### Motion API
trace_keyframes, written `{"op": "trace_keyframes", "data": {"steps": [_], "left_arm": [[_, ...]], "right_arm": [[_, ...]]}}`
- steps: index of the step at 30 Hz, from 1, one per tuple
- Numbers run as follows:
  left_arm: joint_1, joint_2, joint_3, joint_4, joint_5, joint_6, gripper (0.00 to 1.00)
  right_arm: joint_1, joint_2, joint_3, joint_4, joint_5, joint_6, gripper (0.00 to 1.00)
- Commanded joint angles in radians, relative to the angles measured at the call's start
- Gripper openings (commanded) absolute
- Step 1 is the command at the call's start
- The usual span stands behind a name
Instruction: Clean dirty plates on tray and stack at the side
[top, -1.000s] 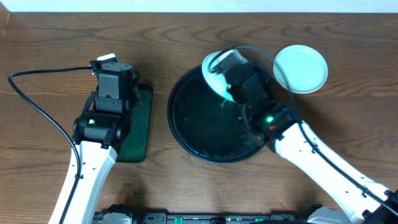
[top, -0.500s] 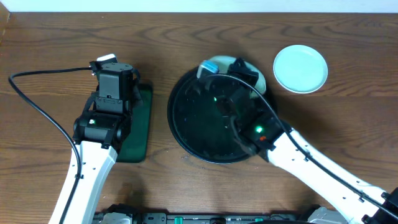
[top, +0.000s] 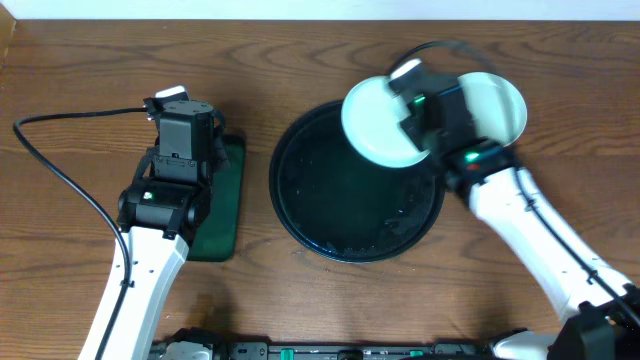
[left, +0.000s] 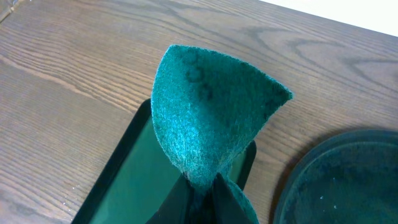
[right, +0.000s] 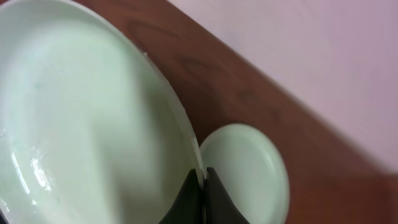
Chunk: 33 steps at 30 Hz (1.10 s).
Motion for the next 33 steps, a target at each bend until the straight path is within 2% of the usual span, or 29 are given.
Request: {"op": "trace_keyframes", "data": {"steps": [1,5,11,15,21,22,24,25,26,29,33], "left_arm": [[0.005,0.011,-0.016,0.005,-0.007,-0.005,0.08],[0.005,0.042,-0.016,0.005,-0.01,-0.005,0.07],[0.012,0.124,-0.016,-0.023,-0.01,-0.098,0.08],[0.031,0.158,-0.016,-0.043,-0.01,-0.115,0.07],[0.06,0.159,-0.016,-0.083,-0.01,-0.114,0.08],[0.064,0.159,-0.016,-0.096,-0.01,-0.114,0.08],[0.072,0.159,-0.016,-0.125,-0.01,-0.114,0.07],[0.076,0.159,-0.016,-0.137,-0.01,-0.115,0.07],[0.078,0.159,-0.016,-0.148,-0.01,-0.114,0.08],[0.086,0.159,-0.016,-0.156,-0.01,-0.114,0.08],[0.118,0.159,-0.019,-0.18,-0.011,-0.114,0.07]], "right_arm": [[-0.189,0.008,0.006,-0.002,-0.319,0.25,0.01],[-0.419,0.066,0.006,-0.002,-0.491,0.409,0.01],[-0.639,0.206,0.006,0.014,-0.515,0.535,0.01],[-0.684,0.283,0.006,0.053,-0.518,0.538,0.01],[-0.68,0.369,0.006,0.148,-0.519,0.562,0.01],[-0.676,0.377,0.006,0.162,-0.525,0.565,0.11],[-0.666,0.388,0.006,0.179,-0.564,0.562,0.54],[-0.66,0.388,0.006,0.175,-0.578,0.551,0.72],[-0.654,0.386,0.006,0.171,-0.591,0.539,0.82],[-0.635,0.364,0.007,0.144,-0.613,0.523,0.99],[-0.6,0.276,0.007,0.084,-0.626,0.501,0.99]]}}
